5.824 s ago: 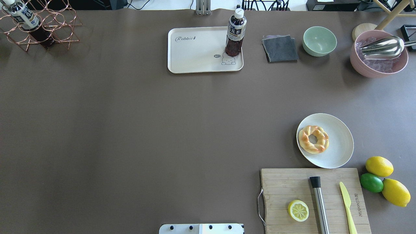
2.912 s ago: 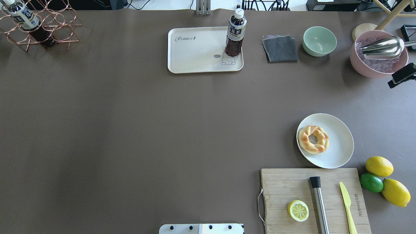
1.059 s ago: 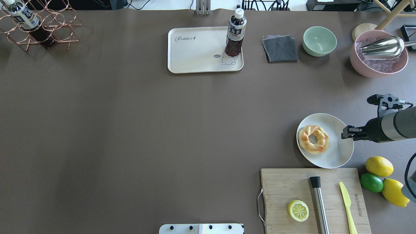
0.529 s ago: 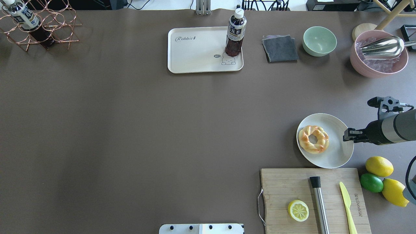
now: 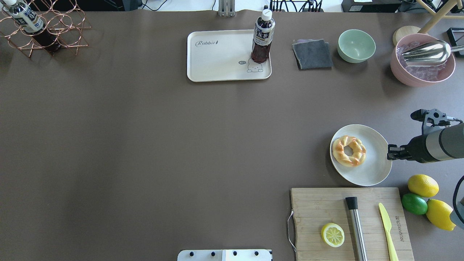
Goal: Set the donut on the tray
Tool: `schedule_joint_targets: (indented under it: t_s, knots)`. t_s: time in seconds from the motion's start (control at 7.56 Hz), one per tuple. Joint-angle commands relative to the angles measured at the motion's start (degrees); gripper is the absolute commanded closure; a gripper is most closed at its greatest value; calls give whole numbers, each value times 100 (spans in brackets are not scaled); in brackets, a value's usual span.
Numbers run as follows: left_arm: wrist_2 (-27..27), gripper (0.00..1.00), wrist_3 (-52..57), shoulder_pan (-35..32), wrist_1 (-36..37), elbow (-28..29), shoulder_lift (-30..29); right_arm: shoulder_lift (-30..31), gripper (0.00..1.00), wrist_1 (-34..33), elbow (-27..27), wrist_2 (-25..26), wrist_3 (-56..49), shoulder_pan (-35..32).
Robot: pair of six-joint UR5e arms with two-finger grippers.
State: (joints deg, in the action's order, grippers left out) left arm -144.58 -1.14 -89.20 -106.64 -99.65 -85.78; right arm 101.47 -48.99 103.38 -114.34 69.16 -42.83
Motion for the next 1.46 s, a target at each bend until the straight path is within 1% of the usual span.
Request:
schedule_joint_targets:
  t_s: [0.0,0.13,0.26,0.4,0.53,0.66,0.93,1.06,1.19,1.32]
  knots:
    - [-9,1,0,-9,3,-46,8,-75,100,-6,173,-35,229,21]
    - [-61,2,-52,-9,29,-55,0,-153,100,-6,331,-79,239,21]
    - [-114,1,-314,-9,12,-116,-1,-424,100,-14,358,-201,256,21]
    - [-114,1,-412,-1,20,-151,-9,-957,100,-67,315,-324,456,21]
    - [-114,1,-517,8,20,-151,-53,-1372,100,-85,297,-334,885,29]
    - [-132,2,-867,43,3,-195,-132,-1837,100,-311,271,-326,1124,47]
    - [-193,2,-1805,576,-58,-370,-360,-3206,100,-1642,288,-134,1721,274]
    - [-185,2,-2480,867,-424,-389,-430,-3839,100,-2223,271,129,2011,528]
    - [-176,2,-3131,1165,-793,-380,-457,-4594,100,-2917,131,462,2353,748]
    - [-158,2,-3564,1386,-1093,-389,-466,-5332,100,-3333,-253,666,2600,942]
